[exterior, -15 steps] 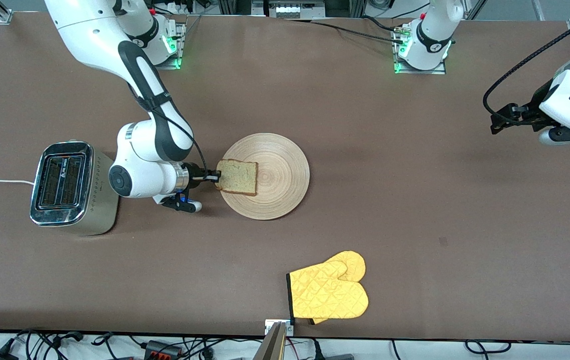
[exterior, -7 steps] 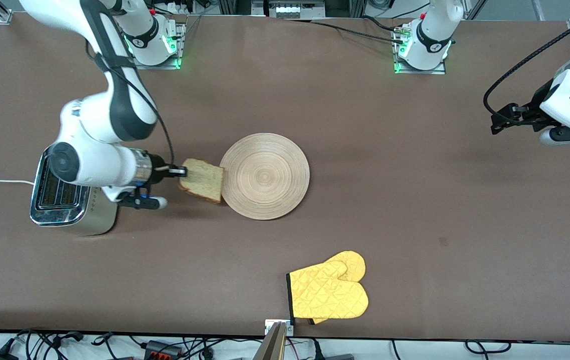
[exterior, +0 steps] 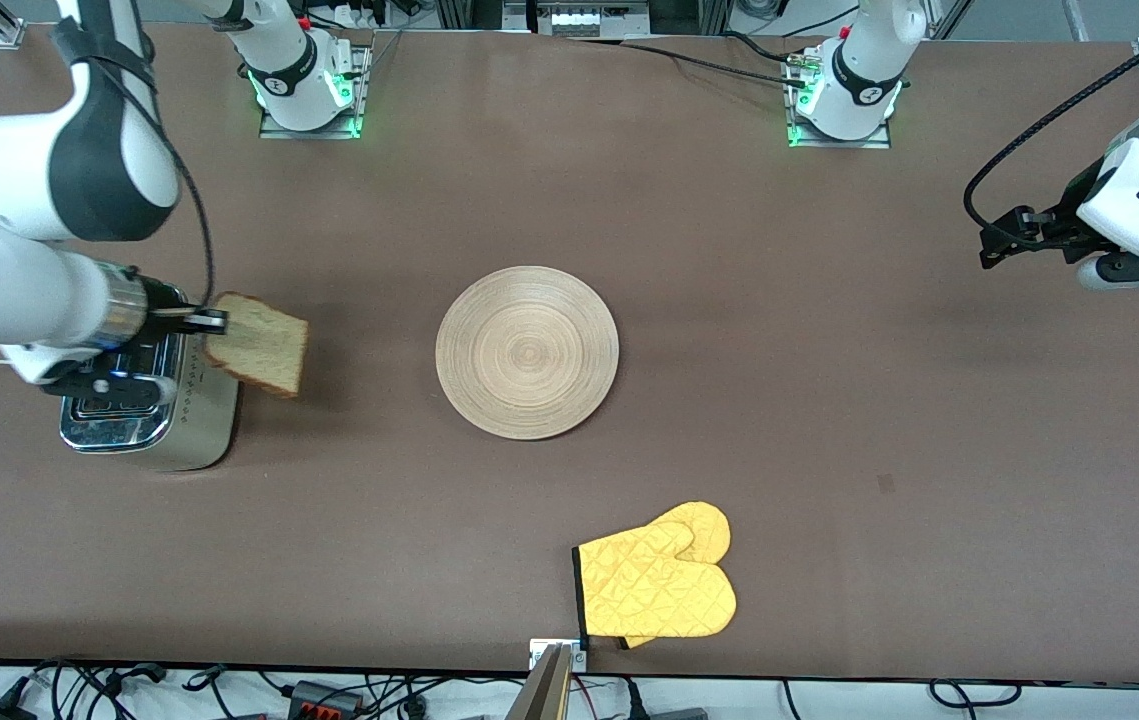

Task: Move plate and put bread in toaster
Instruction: 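Lift the bread and carry it above the toaster with the right gripper, then lower the bread into the toaster slot and open the right gripper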

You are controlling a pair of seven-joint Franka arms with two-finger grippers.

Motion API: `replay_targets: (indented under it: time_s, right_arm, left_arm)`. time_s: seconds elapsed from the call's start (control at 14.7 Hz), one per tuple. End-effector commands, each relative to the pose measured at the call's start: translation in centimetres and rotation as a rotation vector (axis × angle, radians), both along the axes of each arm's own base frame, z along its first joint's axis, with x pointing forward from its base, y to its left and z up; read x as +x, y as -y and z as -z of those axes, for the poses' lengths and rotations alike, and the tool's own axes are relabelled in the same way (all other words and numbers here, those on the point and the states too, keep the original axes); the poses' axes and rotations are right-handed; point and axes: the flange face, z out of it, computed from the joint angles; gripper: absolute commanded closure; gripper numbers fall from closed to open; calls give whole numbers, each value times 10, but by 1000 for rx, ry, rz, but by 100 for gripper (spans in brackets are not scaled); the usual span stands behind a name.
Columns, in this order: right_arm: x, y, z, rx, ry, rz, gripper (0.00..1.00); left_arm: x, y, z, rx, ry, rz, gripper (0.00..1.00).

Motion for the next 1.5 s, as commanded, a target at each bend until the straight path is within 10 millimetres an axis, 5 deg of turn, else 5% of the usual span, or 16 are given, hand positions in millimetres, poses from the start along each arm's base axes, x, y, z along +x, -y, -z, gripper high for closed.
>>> replay_targets:
  time_s: [0.0,0.14,0.41,0.61,1.43]
  right_arm:
    - [0,42,-19,-119,-9,-77,100]
    - [-3,61,-37,-212,20,-110,100]
    - [4,99,-18,-300,16,-100,100]
    - [6,100,3,-304,1,-109,100]
    - [0,96,32,-291,-72,-143,100]
  left_arm:
    - [0,5,-12,19,21,2,0]
    - [3,8,-15,18,27,5,0]
    - [3,7,-14,18,24,5,0]
    - [4,7,-13,18,23,3,0]
    - [3,7,-14,18,24,3,0]
